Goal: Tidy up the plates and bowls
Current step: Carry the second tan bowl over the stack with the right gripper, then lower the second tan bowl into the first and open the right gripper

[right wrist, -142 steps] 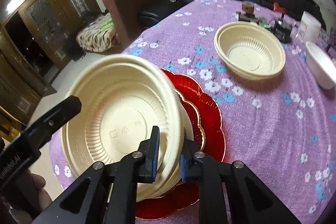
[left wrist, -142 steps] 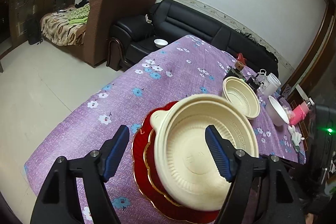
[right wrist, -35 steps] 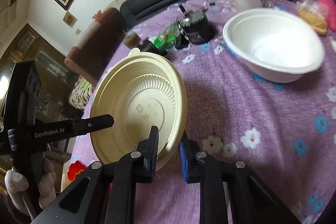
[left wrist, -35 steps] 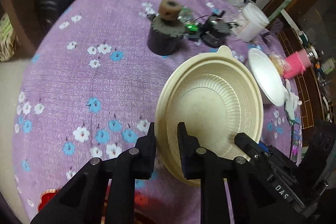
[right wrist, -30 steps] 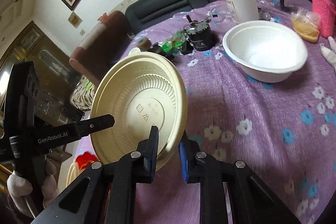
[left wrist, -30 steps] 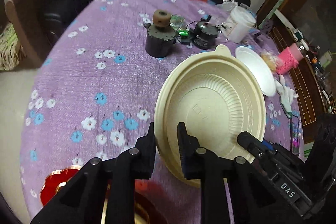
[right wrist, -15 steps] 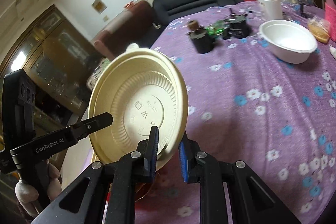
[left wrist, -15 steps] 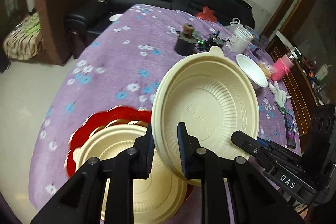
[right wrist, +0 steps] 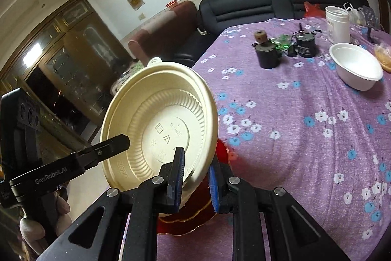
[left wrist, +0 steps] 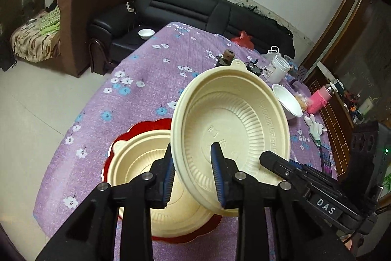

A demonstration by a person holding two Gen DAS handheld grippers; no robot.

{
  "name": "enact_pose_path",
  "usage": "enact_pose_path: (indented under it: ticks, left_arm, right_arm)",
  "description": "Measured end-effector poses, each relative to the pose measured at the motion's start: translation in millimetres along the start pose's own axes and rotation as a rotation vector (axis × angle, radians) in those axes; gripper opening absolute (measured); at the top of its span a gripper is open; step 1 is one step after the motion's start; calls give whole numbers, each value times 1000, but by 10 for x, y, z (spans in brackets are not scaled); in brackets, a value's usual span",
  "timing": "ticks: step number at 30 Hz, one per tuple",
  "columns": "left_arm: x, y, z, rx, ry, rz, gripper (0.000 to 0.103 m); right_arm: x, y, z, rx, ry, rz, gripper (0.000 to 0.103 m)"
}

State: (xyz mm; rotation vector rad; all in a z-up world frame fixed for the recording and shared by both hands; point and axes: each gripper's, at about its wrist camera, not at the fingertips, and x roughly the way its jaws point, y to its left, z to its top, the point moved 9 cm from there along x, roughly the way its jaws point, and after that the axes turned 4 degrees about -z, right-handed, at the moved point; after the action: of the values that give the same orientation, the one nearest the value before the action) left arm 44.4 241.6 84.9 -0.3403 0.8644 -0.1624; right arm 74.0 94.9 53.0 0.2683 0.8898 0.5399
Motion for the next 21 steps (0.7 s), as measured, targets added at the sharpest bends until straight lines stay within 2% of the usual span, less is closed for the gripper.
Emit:
enact_pose_path:
  ticks: [15,17,19,21]
  left_arm:
    - [58,470,-371,-118,8,34,27]
    - [66,517,-398,-133,12,41,33]
    - [58,536,-421,-139,14,42,45]
    - [18,522,-434,-131,3,43,49]
  right_arm:
    - [473,150,-341,-39,114,-2,21]
    - [506,187,-360,-59,122,-11,21]
    - [554,236,-398,-80,138,-15,21]
    - [590,286,-440,-100,148,-19,22]
